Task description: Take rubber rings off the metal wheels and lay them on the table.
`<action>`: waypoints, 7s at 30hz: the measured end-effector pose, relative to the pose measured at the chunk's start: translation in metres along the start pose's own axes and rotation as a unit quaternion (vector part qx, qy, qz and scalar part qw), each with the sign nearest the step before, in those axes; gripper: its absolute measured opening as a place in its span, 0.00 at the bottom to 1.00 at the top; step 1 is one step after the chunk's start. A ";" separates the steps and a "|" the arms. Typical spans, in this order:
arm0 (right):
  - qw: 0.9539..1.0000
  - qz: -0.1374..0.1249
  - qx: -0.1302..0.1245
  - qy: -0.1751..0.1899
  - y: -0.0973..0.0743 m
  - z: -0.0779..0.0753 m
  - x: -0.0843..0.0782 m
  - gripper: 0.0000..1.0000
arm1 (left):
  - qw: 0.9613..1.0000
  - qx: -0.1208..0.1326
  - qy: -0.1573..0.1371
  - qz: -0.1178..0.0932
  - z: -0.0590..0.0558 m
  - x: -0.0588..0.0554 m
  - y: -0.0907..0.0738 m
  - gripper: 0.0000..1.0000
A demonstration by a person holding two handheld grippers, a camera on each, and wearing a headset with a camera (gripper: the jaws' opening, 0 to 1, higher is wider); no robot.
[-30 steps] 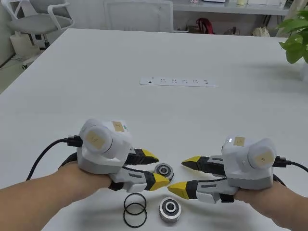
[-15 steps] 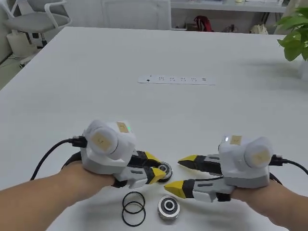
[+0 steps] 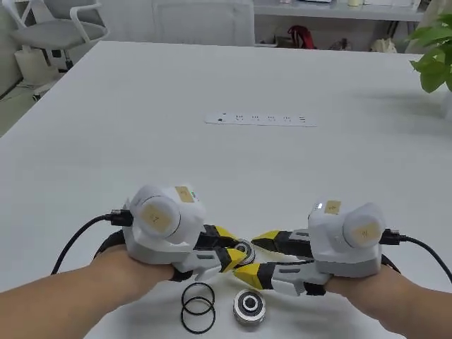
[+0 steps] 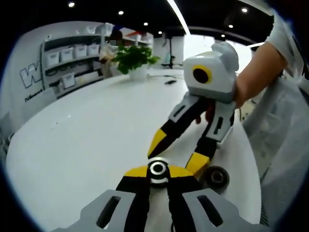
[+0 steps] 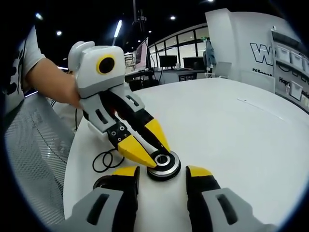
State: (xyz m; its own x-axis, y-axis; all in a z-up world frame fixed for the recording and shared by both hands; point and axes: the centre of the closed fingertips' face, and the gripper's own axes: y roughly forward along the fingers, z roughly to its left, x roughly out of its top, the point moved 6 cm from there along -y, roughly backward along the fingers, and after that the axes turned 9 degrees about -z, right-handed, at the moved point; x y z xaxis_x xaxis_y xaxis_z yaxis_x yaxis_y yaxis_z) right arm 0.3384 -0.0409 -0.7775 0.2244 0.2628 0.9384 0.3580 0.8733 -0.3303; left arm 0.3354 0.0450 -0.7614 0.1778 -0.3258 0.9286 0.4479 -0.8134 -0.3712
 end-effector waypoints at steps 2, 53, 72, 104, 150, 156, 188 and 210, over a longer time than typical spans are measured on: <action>1.000 0.004 -0.004 0.000 0.001 -0.001 -0.001 0.33 | 1.000 0.004 -0.001 -0.001 0.000 0.000 0.000 0.14; 0.996 0.008 -0.014 0.083 -0.016 -0.005 -0.005 0.00 | 1.000 0.028 0.000 0.003 -0.004 -0.001 -0.001 0.13; 0.987 -0.001 -0.037 0.159 -0.020 -0.010 -0.002 0.00 | 0.999 0.036 0.009 0.011 -0.005 -0.001 -0.001 0.12; 0.981 -0.015 -0.064 0.182 -0.021 -0.011 0.007 0.00 | 0.998 0.052 0.025 0.024 -0.008 0.001 0.003 0.12; 0.974 -0.048 -0.001 0.221 -0.022 0.000 0.014 0.00 | 0.998 0.046 0.028 0.021 -0.008 0.001 0.003 0.12; 0.975 -0.046 0.000 0.217 -0.021 0.002 0.014 0.00 | 0.998 0.045 0.029 0.021 -0.008 0.001 0.003 0.12; 0.978 -0.049 -0.021 0.204 -0.023 -0.006 0.016 0.00 | 0.999 0.002 0.035 -0.018 -0.009 0.016 -0.027 0.28; 0.977 -0.060 -0.004 0.206 -0.025 0.001 0.027 0.00 | 0.998 0.017 0.004 -0.061 -0.006 0.027 -0.063 0.51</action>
State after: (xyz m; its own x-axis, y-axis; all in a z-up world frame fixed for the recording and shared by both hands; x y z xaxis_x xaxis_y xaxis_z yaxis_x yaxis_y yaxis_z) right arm 0.3350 -0.0549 -0.7435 0.5253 -0.0305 0.8504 0.4113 0.8839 -0.2224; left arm 0.3065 0.0846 -0.7133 0.1130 -0.2288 0.9669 0.4955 -0.8305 -0.2544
